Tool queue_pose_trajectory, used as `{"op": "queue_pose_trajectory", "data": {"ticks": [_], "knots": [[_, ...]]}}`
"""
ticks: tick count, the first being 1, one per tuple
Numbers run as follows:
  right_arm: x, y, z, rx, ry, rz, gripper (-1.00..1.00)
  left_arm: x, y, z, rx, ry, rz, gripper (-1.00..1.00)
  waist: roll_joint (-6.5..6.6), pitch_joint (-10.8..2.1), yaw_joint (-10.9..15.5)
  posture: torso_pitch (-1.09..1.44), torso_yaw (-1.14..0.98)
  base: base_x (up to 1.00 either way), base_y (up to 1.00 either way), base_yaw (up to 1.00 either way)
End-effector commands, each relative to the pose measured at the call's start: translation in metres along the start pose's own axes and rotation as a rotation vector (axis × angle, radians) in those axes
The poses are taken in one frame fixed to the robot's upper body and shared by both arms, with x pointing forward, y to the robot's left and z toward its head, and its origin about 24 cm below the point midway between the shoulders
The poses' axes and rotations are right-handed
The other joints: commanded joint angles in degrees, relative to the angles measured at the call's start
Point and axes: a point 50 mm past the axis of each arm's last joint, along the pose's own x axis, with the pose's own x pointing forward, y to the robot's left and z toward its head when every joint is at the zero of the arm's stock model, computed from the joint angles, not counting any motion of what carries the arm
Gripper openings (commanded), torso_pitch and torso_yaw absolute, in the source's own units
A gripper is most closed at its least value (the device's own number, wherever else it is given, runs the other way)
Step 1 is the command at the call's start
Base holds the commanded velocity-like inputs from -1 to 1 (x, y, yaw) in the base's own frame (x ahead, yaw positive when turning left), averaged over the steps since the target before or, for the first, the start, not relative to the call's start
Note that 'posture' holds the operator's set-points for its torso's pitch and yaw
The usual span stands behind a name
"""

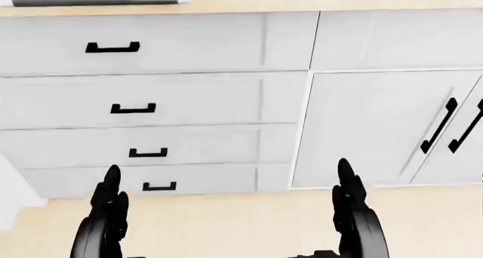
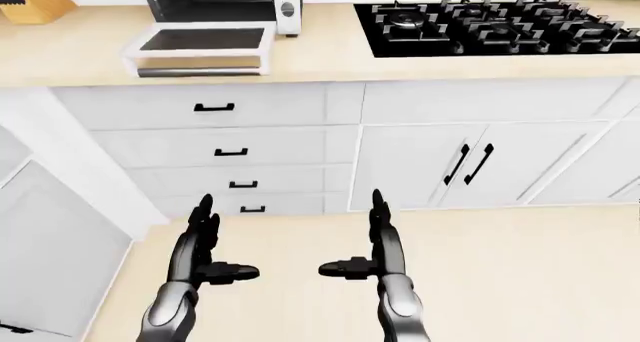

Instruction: Close the toaster oven door.

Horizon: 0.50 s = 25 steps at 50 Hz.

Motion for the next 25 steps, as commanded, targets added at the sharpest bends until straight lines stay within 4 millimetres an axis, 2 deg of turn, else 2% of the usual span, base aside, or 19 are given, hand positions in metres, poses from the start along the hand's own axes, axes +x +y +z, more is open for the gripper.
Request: {"op": "queue_pose_trajectory", "data": {"ticks": [1,3,4,5,7,8,15,21,25], "knots": [[0.003,0.001,0.032,-0.011,-0.164,0.009,1.0,0.004,0.0,0.033,-0.023,-0.148,-0.011,1.0,-0.45,-0.05,-0.12,0.0,0.0,0.0,0.0,0.0],[0.003,0.001,0.033,-0.015,-0.168,0.011,1.0,0.004,-0.001,0.035,-0.021,-0.157,-0.017,1.0,-0.03,-3.55,0.39,0.0,0.0,0.0,0.0,0.0],[0.003,0.001,0.033,-0.013,-0.168,0.009,1.0,0.004,-0.001,0.036,-0.02,-0.159,-0.017,1.0,-0.05,-2.96,0.39,0.0,0.0,0.0,0.0,0.0],[0.003,0.001,0.034,-0.011,-0.168,0.011,1.0,0.004,0.0,0.037,-0.019,-0.164,-0.015,1.0,-0.37,-0.95,0.34,0.0,0.0,0.0,0.0,0.0],[0.003,0.001,0.033,-0.011,-0.165,0.015,1.0,0.003,-0.001,0.037,-0.011,-0.171,-0.016,1.0,-0.44,-3.97,0.4,0.0,0.0,0.0,0.0,0.0],[0.003,0.002,0.033,-0.008,-0.163,0.02,1.0,0.003,-0.001,0.037,-0.004,-0.176,-0.017,1.0,-0.44,-4.28,0.43,0.0,0.0,0.0,0.0,0.0],[0.002,0.002,0.036,0.003,-0.165,0.028,1.0,0.005,0.003,0.042,-0.069,-0.149,0.0,1.0,-0.25,-4.62,0.44,0.0,0.0,0.0,0.0,0.0],[0.003,0.001,0.043,0.008,-0.173,0.03,1.0,0.004,0.002,0.046,-0.018,-0.175,-0.014,1.0,-0.15,-5.05,0.44,0.0,0.0,0.0,0.0,0.0],[0.004,0.0,0.049,0.007,-0.186,0.034,1.0,0.005,0.005,0.054,-0.043,-0.203,-0.008,1.0,-0.16,-5.28,0.47,0.0,0.0,0.0,0.0,0.0]]}}
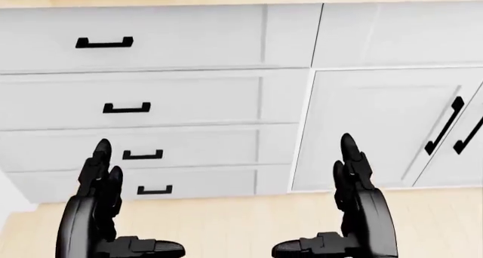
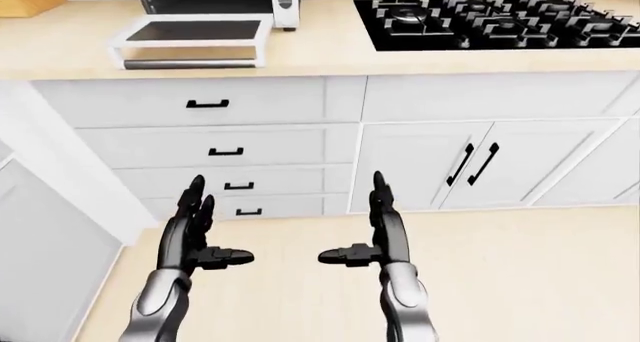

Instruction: Close the toaster oven door.

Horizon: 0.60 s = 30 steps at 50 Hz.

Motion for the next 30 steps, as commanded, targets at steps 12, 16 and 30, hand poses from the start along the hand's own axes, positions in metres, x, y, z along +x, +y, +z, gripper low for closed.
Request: {"op": "queue_pose_trajectory", "data": {"ticks": [12,16,30], "knots": [[0.012,-0.017,0.045,-0.029,-0.14,-0.015,1.0,0.011,0.019,0.044,-0.018,-0.131,0.054,1.0,0.1,-0.77,-0.05,0.0,0.0,0.0,0.0,0.0],[0.014,-0.021,0.057,-0.04,-0.162,-0.013,1.0,0.014,0.028,0.053,0.008,-0.155,0.08,1.0,0.1,-0.62,-0.08,0.0,0.0,0.0,0.0,0.0],[0.016,-0.04,0.104,-0.082,-0.251,-0.046,1.0,0.016,0.048,0.102,0.027,-0.243,0.128,1.0,0.16,-0.4,-0.05,0.0,0.0,0.0,0.0,0.0]]}}
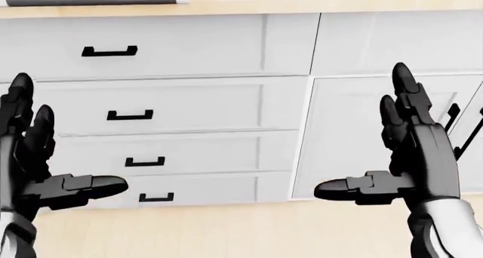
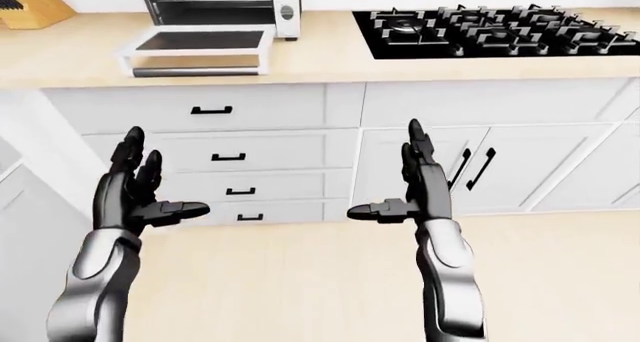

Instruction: Close the toaster oven door.

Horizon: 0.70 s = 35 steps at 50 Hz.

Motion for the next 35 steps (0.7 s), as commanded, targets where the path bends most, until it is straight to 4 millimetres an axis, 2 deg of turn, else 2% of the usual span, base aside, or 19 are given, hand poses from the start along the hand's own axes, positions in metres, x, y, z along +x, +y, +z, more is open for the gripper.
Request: {"op": "queue_pose_trajectory", "data": {"ticks": [1,8,20,35], "knots": [[0.002,-0.004,0.028,-0.014,-0.099,-0.007,1.0,0.003,0.004,0.024,0.02,-0.093,0.01,1.0,0.04,-1.12,0.0,0.0,0.0,0.0,0.0,0.0],[0.007,-0.017,0.049,-0.025,-0.14,-0.04,1.0,0.006,0.013,0.041,0.035,-0.123,0.032,1.0,0.13,-0.88,0.01,0.0,0.0,0.0,0.0,0.0],[0.011,-0.039,0.083,-0.05,-0.202,-0.09,1.0,0.013,0.04,0.081,0.053,-0.191,0.113,1.0,0.15,-0.66,0.05,0.0,0.0,0.0,0.0,0.0],[0.011,-0.06,0.115,-0.071,-0.264,-0.141,1.0,0.013,0.073,0.132,0.085,-0.289,0.207,1.0,0.39,-0.21,0.01,0.0,0.0,0.0,0.0,0.0]]}}
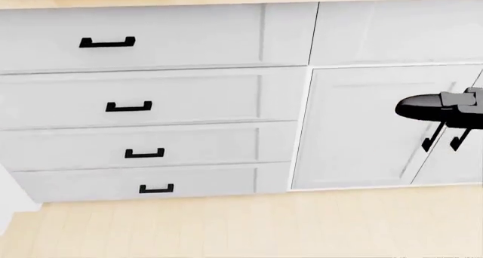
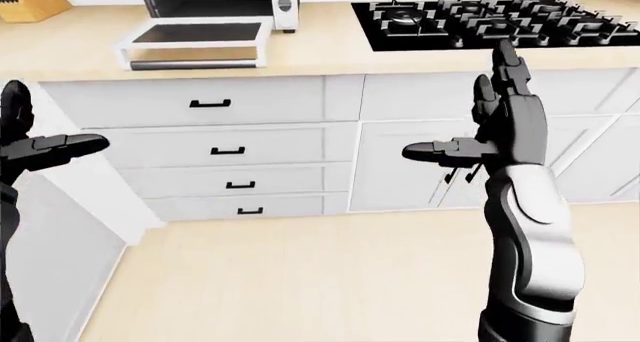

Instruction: Close the toaster oven door.

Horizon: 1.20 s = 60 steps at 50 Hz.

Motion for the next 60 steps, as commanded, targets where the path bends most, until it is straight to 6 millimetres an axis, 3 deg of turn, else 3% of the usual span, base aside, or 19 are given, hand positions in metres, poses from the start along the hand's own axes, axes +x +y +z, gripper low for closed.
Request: {"op": "queue_pose_trajectory", "data": {"ticks": [1,12,22,23,34,37,41,44,47,49,51,52,53,54,55,60], "knots": [[0.001,-0.001,0.019,-0.011,-0.088,0.001,1.0,0.001,0.002,0.021,0.0,-0.091,0.001,1.0,0.11,-1.17,0.0,0.0,0.0,0.0,0.0,0.0],[0.002,-0.006,0.032,-0.017,-0.119,-0.006,1.0,0.003,0.009,0.045,0.012,-0.139,0.017,1.0,0.2,-0.94,-0.02,0.0,0.0,0.0,0.0,0.0],[0.002,-0.007,0.035,-0.035,-0.131,0.0,1.0,0.005,0.016,0.049,0.015,-0.151,0.036,1.0,0.33,-0.77,-0.12,0.0,0.0,0.0,0.0,0.0],[0.002,-0.007,0.035,-0.036,-0.131,-0.001,1.0,0.005,0.017,0.05,0.014,-0.151,0.038,1.0,0.61,-1.86,-0.16,0.0,0.0,0.0,0.05,0.0],[0.001,-0.008,0.038,-0.042,-0.141,0.0,1.0,0.005,0.018,0.052,0.024,-0.158,0.042,1.0,1.56,-0.89,-0.45,0.0,0.0,0.0,0.12,0.0],[0.001,-0.008,0.039,-0.041,-0.142,0.0,1.0,0.005,0.019,0.053,0.021,-0.159,0.044,1.0,1.06,-0.72,-0.33,0.0,0.0,0.0,0.17,0.0],[0.001,-0.007,0.04,-0.037,-0.142,0.002,1.0,0.005,0.019,0.054,0.02,-0.159,0.045,1.0,-1.24,-0.04,-0.55,0.0,0.0,0.0,0.17,0.0],[0.001,-0.007,0.041,-0.037,-0.145,0.003,1.0,0.005,0.02,0.054,0.019,-0.159,0.047,1.0,-0.1,-0.66,-0.58,0.0,0.0,0.0,0.17,0.0],[0.002,-0.007,0.042,-0.037,-0.146,0.003,1.0,0.005,0.02,0.055,0.019,-0.159,0.049,1.0,-0.14,-0.94,-0.73,0.0,0.0,0.0,0.17,0.0],[0.001,-0.007,0.041,-0.038,-0.145,0.001,1.0,0.005,0.02,0.054,0.019,-0.158,0.047,1.0,0.57,-0.91,-0.65,0.0,0.0,0.0,0.18,0.0],[0.002,-0.007,0.041,-0.038,-0.145,0.0,1.0,0.005,0.02,0.054,0.019,-0.157,0.048,1.0,2.41,-0.51,-0.75,0.0,0.0,0.0,0.17,0.0],[0.001,-0.007,0.041,-0.037,-0.145,0.0,1.0,0.005,0.02,0.054,0.019,-0.157,0.048,1.0,4.06,-0.63,-0.82,0.0,0.0,0.0,0.17,0.0],[0.001,-0.008,0.042,-0.037,-0.146,-0.001,1.0,0.006,0.02,0.054,0.019,-0.158,0.048,1.0,4.44,-0.93,-0.99,0.0,0.0,0.0,0.17,0.0],[0.001,-0.008,0.042,-0.038,-0.146,-0.001,1.0,0.006,0.02,0.054,0.019,-0.158,0.048,1.0,3.82,-0.66,-0.34,0.0,0.0,0.0,0.17,0.0],[0.001,-0.008,0.042,-0.038,-0.146,-0.001,1.0,0.006,0.02,0.054,0.02,-0.157,0.048,1.0,4.23,-0.36,-0.62,0.0,0.0,0.0,0.16,0.0],[0.001,-0.008,0.041,-0.041,-0.146,0.0,1.0,0.005,0.021,0.054,0.021,-0.159,0.049,1.0,1.93,-0.4,-0.38,0.0,0.0,0.0,0.16,0.0]]}}
